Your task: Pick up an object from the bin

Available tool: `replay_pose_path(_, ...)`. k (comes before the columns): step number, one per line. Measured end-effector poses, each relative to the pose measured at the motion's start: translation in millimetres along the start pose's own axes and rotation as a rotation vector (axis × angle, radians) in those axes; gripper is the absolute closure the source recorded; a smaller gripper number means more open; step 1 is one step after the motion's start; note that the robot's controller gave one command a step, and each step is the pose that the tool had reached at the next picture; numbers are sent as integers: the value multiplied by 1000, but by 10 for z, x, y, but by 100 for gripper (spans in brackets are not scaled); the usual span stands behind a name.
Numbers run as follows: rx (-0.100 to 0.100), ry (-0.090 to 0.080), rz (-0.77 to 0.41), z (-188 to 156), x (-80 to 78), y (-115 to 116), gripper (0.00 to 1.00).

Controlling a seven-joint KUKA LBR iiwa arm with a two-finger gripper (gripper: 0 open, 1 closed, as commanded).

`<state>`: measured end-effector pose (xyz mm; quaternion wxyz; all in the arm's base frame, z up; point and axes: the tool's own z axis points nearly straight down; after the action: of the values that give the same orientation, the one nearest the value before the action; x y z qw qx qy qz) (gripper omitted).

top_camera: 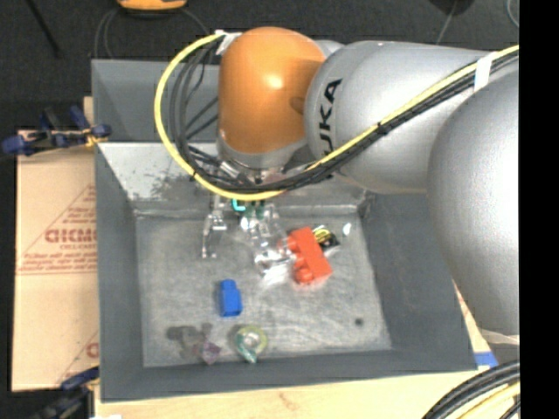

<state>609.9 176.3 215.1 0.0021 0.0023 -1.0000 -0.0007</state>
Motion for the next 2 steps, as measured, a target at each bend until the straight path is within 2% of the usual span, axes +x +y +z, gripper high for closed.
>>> replay_pose_path(1,4,-2,-427,1290,15,-330,0)
replay_pose_path(2,3,-16,-627,1377,747,-850,0)
